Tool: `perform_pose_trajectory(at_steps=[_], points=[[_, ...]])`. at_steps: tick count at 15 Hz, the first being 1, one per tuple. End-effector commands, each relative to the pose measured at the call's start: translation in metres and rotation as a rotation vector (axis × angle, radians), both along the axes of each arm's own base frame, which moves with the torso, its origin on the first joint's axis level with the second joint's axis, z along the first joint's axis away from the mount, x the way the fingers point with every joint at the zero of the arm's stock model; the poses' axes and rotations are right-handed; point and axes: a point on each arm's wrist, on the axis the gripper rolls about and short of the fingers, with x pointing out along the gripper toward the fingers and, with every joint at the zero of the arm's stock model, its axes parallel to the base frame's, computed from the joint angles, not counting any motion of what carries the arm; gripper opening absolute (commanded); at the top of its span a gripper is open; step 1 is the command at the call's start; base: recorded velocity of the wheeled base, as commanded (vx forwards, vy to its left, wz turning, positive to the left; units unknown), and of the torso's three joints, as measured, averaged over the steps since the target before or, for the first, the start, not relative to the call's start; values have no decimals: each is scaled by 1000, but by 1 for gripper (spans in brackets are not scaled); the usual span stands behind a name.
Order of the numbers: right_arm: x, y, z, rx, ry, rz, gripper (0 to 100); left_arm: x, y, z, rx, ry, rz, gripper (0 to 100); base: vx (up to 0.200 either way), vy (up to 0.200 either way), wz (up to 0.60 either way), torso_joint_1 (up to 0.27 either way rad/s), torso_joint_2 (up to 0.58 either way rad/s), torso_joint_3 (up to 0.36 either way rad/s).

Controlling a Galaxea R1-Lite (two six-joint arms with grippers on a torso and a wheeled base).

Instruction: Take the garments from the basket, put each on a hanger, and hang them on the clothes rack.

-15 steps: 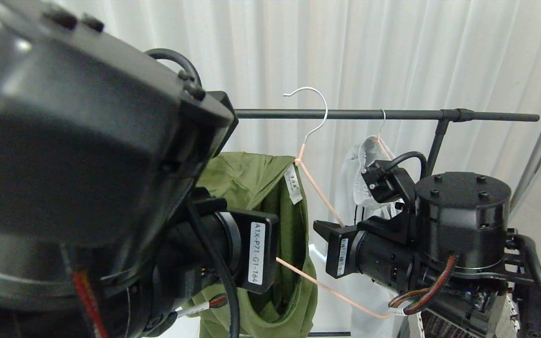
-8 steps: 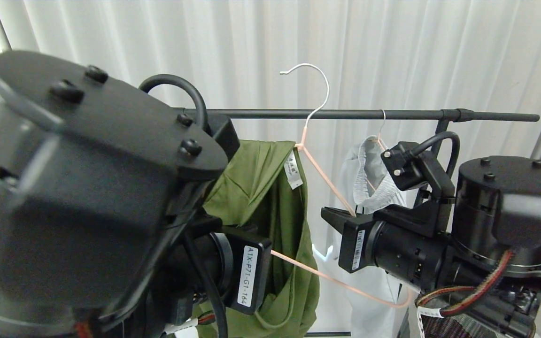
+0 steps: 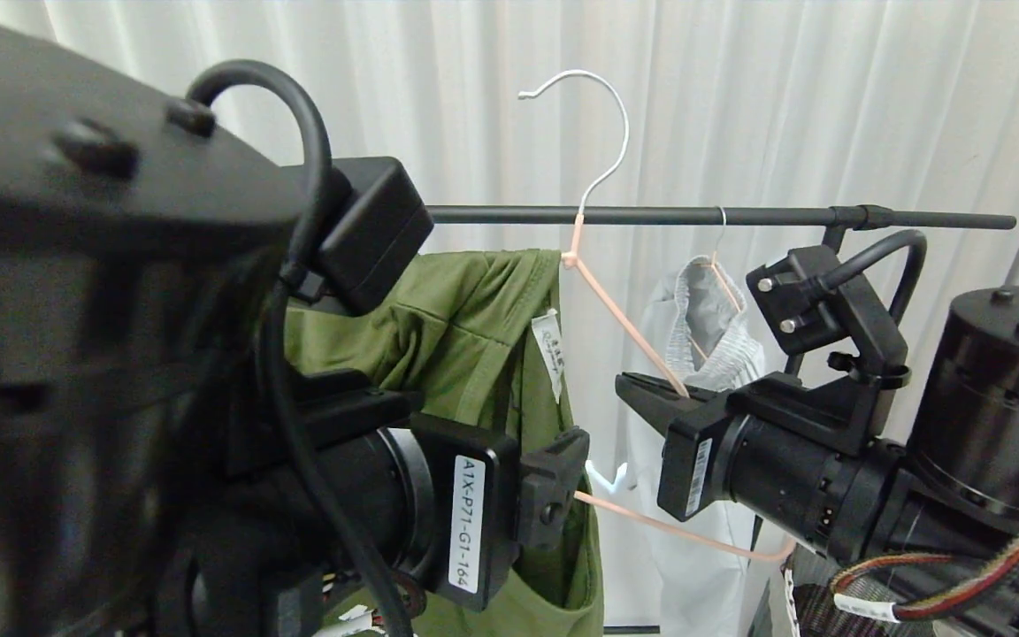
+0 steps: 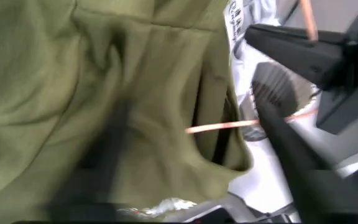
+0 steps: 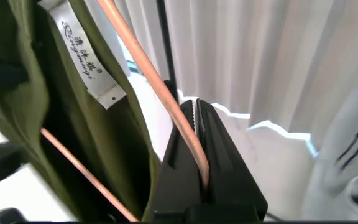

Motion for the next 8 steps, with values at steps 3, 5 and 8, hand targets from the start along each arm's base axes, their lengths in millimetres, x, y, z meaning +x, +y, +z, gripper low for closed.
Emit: perform_pose_trajectory(at_steps=[3, 5, 8], points=[[-11, -22, -11, -67, -34, -3, 0, -11, 16, -2, 16, -19, -29, 100, 0, 0, 0, 0, 0, 0], [-16, -33, -19, -82, -34, -3, 0, -15, 29, -5, 87, -60, -69, 100, 0, 0, 0, 0, 0, 0], [-26, -48, -34, -142, -72, 7, 0, -22, 44, -3, 134, -103, -123, 100, 0, 0, 0, 0, 0, 0]])
